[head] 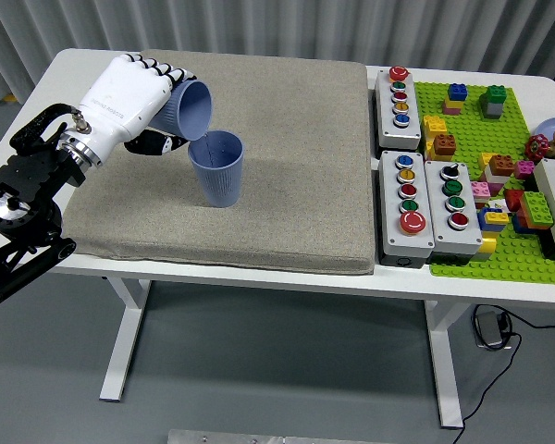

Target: Pick cup pour cup place

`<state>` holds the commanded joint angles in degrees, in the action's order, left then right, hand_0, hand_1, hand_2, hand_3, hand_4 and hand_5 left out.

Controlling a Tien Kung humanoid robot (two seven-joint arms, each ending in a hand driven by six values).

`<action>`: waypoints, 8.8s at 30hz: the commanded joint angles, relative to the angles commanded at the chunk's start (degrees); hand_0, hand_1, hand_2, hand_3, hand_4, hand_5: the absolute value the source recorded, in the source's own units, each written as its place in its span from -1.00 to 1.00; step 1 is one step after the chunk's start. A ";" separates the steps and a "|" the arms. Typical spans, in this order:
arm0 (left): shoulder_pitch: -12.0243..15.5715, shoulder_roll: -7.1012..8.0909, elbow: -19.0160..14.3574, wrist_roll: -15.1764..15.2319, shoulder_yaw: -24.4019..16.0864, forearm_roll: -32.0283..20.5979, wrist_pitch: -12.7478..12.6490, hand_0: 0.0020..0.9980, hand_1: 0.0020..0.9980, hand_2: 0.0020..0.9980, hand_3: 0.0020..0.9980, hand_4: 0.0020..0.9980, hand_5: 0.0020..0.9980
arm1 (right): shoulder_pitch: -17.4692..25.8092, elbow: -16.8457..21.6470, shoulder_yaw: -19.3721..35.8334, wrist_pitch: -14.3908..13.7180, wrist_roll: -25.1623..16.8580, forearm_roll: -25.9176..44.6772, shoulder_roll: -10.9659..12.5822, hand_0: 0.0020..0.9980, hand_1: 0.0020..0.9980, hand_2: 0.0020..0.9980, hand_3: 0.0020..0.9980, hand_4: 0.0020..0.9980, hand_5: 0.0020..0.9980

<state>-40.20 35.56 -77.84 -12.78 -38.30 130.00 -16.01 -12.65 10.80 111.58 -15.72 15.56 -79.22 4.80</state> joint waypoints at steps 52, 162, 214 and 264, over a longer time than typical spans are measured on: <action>-6.43 4.20 -2.11 -3.86 7.67 0.00 -0.10 0.02 0.07 0.13 0.14 0.33 -0.85 | 0.16 0.08 -0.81 -0.29 0.10 0.94 0.24 0.35 0.20 0.13 0.16 -1.00 -0.92; 20.04 -23.57 21.93 38.79 -15.20 -67.19 -20.97 0.07 0.15 0.22 0.13 0.37 -0.63 | 1.19 0.04 0.34 0.08 0.19 -1.32 -0.92 0.35 0.20 0.13 0.16 -1.00 -0.92; 20.38 -23.52 24.33 40.23 -15.27 -67.89 -20.97 0.37 0.44 0.70 0.52 0.75 -0.28 | 1.30 0.01 0.43 0.24 0.31 -1.39 -0.97 0.35 0.20 0.12 0.16 -1.00 -0.93; 22.16 -23.97 24.41 38.27 -18.29 -64.45 -18.32 0.78 0.89 1.00 1.00 1.00 -0.02 | 1.69 0.08 0.84 0.51 0.59 -2.15 -0.99 0.35 0.20 0.13 0.16 -1.00 -0.92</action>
<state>-18.05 11.60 -53.43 25.49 -56.60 65.55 -34.33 -10.96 10.88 112.42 -15.21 16.16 -81.37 3.81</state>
